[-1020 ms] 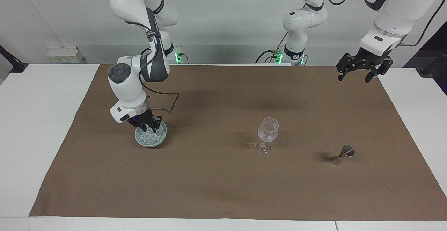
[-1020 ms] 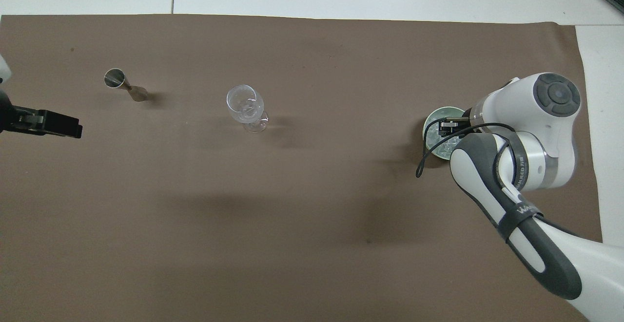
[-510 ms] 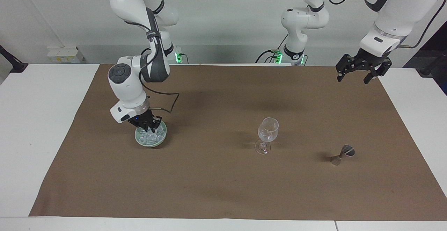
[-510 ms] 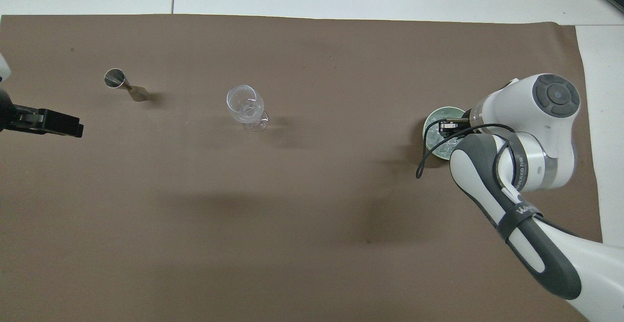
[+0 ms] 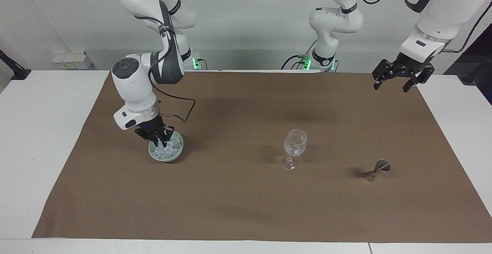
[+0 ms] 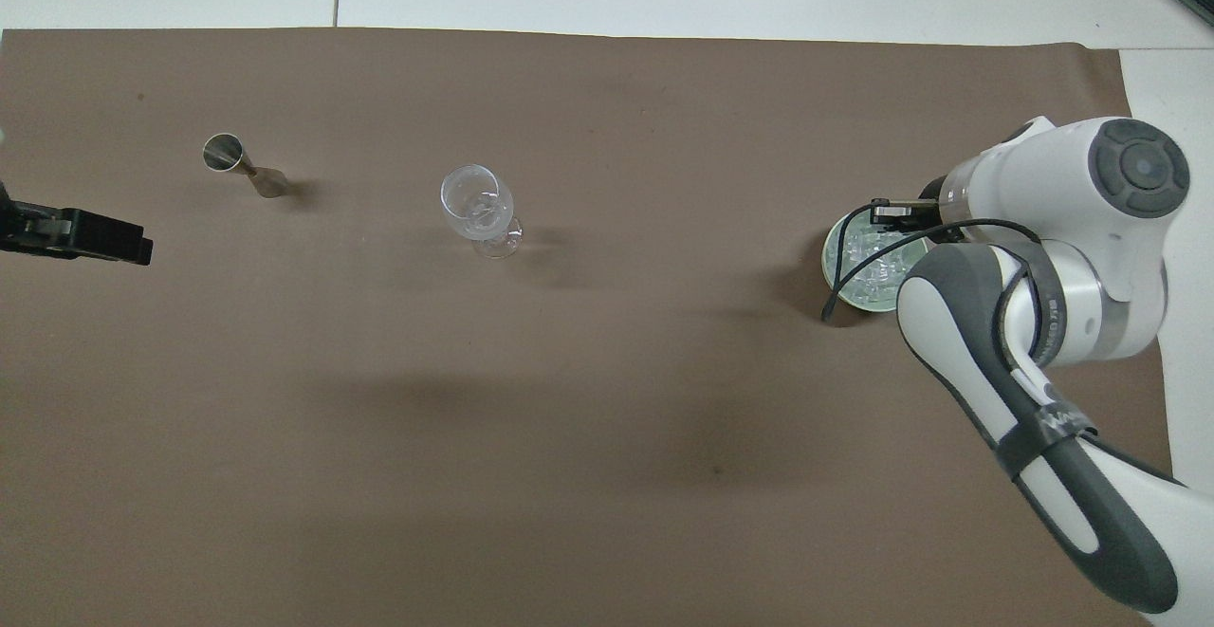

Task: Pour wine and add ice with both arms
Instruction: 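Grasp ice from the green bowl with the right gripper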

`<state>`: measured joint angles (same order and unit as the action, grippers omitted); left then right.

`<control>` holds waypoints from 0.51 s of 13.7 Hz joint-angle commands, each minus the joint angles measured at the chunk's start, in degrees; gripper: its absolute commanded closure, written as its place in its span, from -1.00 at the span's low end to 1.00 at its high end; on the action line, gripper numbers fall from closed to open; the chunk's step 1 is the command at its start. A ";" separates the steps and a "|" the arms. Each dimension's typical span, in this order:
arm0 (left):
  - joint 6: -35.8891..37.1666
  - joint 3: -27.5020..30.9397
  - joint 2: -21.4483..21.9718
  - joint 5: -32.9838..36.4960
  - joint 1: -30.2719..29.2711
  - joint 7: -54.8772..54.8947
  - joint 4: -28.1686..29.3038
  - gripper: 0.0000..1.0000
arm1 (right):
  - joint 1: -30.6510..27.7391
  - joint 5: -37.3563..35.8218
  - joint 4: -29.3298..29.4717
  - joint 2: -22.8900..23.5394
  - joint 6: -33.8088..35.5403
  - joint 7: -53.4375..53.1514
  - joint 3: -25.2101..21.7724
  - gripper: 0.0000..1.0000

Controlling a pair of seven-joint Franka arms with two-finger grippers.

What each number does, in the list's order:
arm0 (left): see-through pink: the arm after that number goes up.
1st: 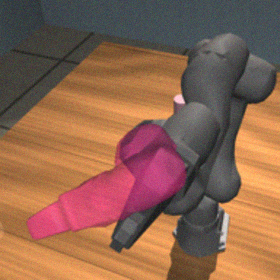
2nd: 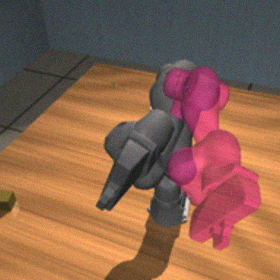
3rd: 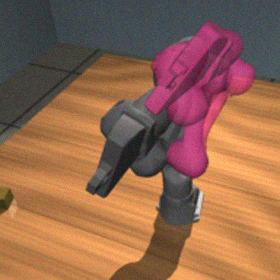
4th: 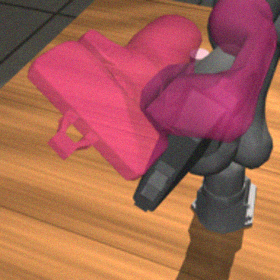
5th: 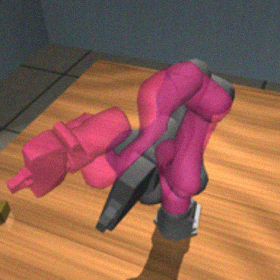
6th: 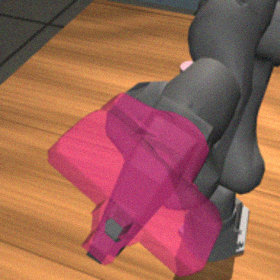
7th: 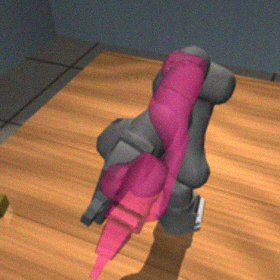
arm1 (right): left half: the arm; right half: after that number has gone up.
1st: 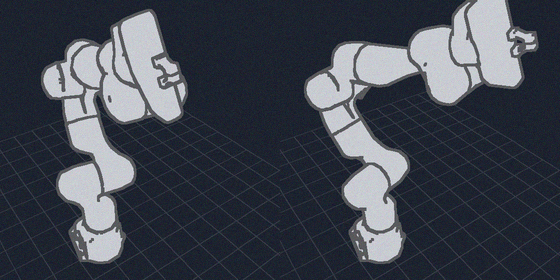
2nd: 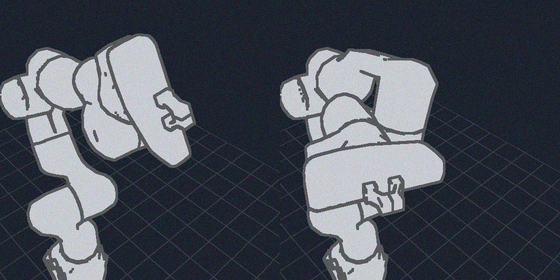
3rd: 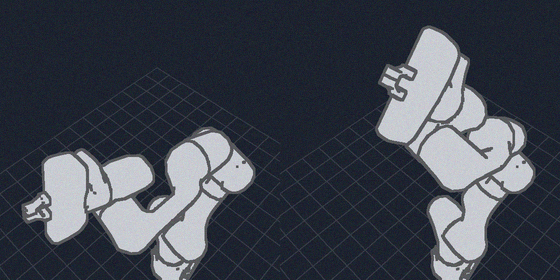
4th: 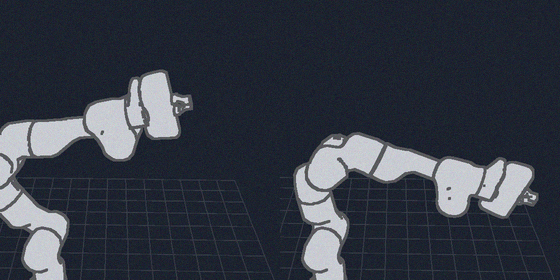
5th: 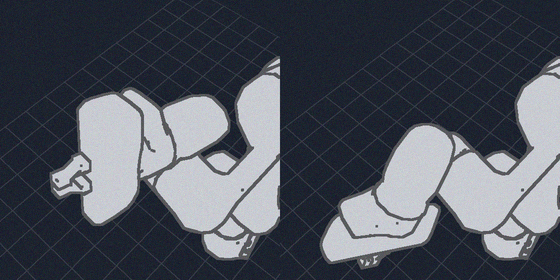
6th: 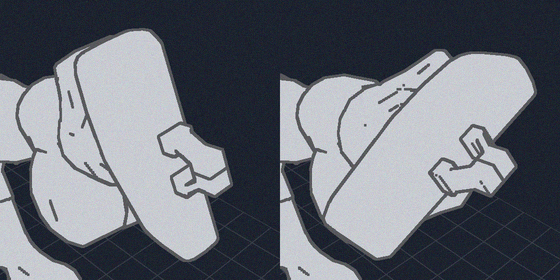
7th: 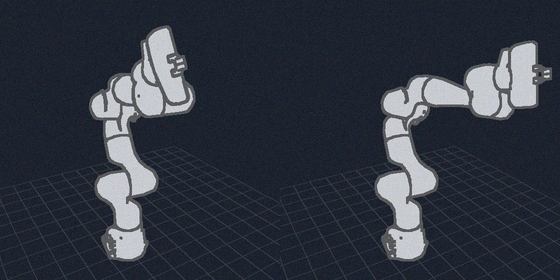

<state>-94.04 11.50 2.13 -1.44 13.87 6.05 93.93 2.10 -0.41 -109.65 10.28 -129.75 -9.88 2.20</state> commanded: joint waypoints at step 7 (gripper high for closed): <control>0.34 -1.48 -2.13 0.73 -3.06 -0.52 -1.74 -1.00 | 0.00 10.77 12.96 -4.13 9.17 -13.73 8.59 1.00</control>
<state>-94.07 11.34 0.81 -1.44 12.43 6.05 93.47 2.24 7.42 -99.14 4.29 -120.19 -19.70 8.77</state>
